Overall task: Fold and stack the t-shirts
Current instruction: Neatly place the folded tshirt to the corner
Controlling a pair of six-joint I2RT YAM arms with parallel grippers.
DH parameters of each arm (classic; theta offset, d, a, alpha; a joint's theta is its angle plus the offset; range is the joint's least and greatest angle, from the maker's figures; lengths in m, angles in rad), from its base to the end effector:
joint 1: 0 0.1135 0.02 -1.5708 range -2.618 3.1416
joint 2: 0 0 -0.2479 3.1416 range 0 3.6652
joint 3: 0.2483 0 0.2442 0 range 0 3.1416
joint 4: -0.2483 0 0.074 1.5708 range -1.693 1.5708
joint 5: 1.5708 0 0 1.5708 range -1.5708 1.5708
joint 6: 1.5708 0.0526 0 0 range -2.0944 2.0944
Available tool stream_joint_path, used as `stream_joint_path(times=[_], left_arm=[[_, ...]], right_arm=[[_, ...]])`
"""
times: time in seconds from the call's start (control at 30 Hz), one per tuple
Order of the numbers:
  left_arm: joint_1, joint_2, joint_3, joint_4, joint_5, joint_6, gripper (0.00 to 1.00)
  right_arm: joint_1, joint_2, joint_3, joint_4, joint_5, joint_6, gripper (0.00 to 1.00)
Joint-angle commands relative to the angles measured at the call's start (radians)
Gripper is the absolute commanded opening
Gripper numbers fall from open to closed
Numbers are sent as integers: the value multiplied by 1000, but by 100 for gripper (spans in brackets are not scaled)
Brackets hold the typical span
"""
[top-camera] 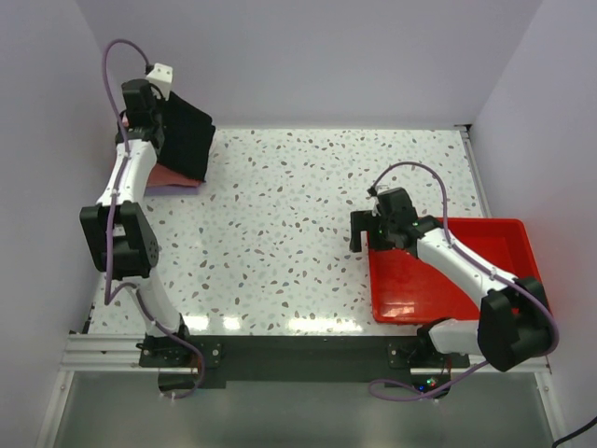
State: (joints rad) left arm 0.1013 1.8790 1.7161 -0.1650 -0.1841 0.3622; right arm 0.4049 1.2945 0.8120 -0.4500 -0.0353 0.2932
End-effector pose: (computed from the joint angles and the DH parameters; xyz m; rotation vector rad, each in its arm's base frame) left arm 0.4542 0.0558 0.3301 0.1238 1.9189 0.4880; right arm 0.2431 0.1062 0.1937 -0.1562 2.5291 0.3284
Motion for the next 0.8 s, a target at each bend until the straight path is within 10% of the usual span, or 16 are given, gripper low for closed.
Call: stream_joint_path(times=[0.0,0.77], left_arm=[[46,23,11,120,43,11,0],[227,186,34,148,163,-74,0]], right_arm=[[-1,-26,46,-6,58,-9,99],[-1,-20,64,-50,160,-32,99]])
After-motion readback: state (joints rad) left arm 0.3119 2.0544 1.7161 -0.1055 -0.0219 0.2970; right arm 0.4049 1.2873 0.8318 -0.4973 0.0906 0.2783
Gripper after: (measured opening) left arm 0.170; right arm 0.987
